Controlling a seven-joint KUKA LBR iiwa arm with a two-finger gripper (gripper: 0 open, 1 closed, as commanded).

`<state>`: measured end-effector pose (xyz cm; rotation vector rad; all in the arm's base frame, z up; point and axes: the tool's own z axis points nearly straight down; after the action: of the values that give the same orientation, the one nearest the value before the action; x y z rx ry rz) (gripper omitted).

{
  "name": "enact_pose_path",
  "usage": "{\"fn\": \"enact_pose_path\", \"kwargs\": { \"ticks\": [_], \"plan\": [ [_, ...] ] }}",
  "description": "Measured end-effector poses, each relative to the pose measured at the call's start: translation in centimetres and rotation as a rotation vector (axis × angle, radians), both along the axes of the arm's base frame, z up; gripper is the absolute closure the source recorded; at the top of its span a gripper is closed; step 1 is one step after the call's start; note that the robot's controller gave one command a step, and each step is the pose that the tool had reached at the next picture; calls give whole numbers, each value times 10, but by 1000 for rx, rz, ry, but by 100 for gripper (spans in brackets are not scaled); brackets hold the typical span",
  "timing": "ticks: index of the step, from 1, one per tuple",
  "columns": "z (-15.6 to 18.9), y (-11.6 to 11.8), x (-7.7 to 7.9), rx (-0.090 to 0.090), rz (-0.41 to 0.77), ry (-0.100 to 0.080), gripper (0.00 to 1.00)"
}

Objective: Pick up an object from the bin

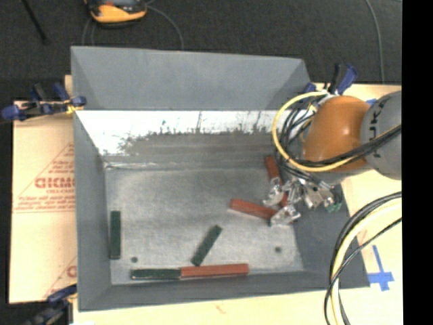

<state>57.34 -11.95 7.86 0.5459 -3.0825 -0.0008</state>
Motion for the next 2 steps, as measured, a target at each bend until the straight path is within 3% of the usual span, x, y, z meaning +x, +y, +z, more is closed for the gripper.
{"fn": "enact_pose_path", "kwargs": {
  "ticks": [1, 2],
  "plan": [
    [0, 0, 0, 0, 0, 0, 100],
    [111, 38, 2, 2, 57, -15, 100]
  ]
}}
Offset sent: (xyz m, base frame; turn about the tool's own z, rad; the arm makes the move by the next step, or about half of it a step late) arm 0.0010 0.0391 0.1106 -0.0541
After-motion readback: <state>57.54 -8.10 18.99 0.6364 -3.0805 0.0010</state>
